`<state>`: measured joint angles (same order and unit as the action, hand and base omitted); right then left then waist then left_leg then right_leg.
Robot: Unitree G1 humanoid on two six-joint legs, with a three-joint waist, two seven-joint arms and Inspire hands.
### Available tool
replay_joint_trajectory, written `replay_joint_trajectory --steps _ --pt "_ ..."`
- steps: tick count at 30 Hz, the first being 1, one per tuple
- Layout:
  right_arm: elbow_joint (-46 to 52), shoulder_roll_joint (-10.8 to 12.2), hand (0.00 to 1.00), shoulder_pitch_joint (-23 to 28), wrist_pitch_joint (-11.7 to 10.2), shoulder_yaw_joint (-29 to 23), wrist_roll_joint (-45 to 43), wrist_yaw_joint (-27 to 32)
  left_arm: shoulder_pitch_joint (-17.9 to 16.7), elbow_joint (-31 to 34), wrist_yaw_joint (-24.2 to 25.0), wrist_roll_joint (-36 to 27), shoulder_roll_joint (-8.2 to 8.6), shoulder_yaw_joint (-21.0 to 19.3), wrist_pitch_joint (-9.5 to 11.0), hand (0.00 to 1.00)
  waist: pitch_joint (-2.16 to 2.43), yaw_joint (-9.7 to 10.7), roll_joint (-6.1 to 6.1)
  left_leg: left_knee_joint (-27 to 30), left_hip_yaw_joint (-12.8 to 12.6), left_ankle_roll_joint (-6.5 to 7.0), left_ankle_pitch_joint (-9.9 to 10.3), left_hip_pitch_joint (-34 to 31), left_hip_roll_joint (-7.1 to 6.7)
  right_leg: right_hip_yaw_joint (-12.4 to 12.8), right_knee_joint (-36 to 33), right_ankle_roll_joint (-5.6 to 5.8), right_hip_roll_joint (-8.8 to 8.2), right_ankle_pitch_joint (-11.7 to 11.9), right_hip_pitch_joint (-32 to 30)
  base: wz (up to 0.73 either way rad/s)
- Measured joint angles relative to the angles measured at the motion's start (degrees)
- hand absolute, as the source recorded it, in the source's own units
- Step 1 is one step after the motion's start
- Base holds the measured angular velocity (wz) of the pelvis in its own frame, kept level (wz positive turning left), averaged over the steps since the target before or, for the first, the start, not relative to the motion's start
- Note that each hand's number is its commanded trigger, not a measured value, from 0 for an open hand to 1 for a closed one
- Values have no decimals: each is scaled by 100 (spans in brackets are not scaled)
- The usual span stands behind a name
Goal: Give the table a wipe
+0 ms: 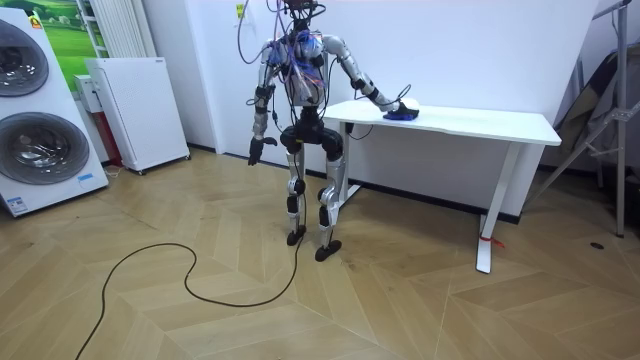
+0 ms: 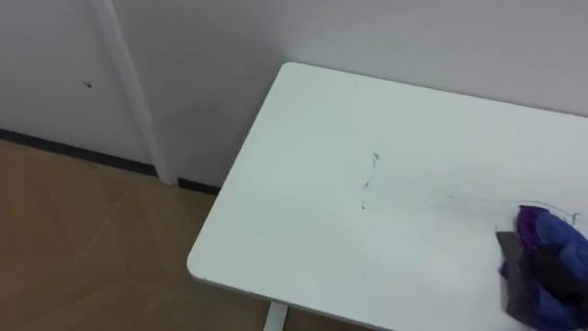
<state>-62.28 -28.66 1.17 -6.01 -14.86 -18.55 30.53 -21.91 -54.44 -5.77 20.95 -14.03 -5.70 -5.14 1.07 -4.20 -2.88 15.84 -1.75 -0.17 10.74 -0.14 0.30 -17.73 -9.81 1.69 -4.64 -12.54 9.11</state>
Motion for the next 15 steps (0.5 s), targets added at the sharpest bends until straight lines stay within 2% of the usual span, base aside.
replay_joint_trajectory --steps 3,5,6,8,9,11,12,13,14,15 --pt "194 10 100 60 143 135 -155 82 -42 -5 2 -4 24 14 -4 0 -25 -76 40 -56 -128 1 -2 126 27 163 -24 -1 13 11 11 -29" --pt "602 63 100 -27 455 303 -459 140 -31 -5 2 -12 136 39 -4 0 -73 -117 116 -72 -238 4 1 169 49 321 -54 -1 24 24 -5 -34" --pt "741 93 100 -38 532 362 -552 145 -16 -5 1 -9 167 48 -5 0 -85 -134 138 -88 -273 5 2 182 56 359 -75 -1 23 24 -30 -36" --pt "1239 267 100 -72 749 580 -929 185 52 5 3 -9 191 220 -13 0 -95 -246 180 -123 -298 3 3 175 76 412 -109 -31 26 42 -136 -44" --pt "1547 434 100 -176 855 862 -1206 184 113 3 4 -10 190 329 -19 0 -129 -359 197 -131 -287 -17 15 171 105 510 -124 -74 66 72 -216 -66" --pt "1888 688 100 -501 939 1454 -1785 133 234 -51 28 -12 195 481 -21 0 -144 -558 227 -98 -281 -41 30 117 131 501 -341 -101 60 67 -408 -57" --pt "2013 863 100 -853 985 1867 -2210 53 383 -94 34 0 196 620 -21 0 -177 -628 260 7 -288 -49 46 27 150 479 -462 -115 50 52 -500 -21" --pt "2046 979 100 -1186 978 2303 -2489 5 521 -104 34 -1 200 730 31 0 -244 -747 263 92 -299 -46 74 -6 157 457 -591 -116 27 17 -589 -7" --pt "2050 1055 100 -1341 966 2465 -2603 -20 604 -132 32 -1 204 773 61 0 -277 -816 252 151 -299 -40 93 -42 155 440 -684 -116 2 -17 -637 11" --pt "2035 1211 100 -1634 933 2719 -2759 -78 762 -208 28 -6 211 855 73 0 -354 -949 297 304 -293 -19 175 -120 146 309 -904 -101 -67 -108 -761 15"
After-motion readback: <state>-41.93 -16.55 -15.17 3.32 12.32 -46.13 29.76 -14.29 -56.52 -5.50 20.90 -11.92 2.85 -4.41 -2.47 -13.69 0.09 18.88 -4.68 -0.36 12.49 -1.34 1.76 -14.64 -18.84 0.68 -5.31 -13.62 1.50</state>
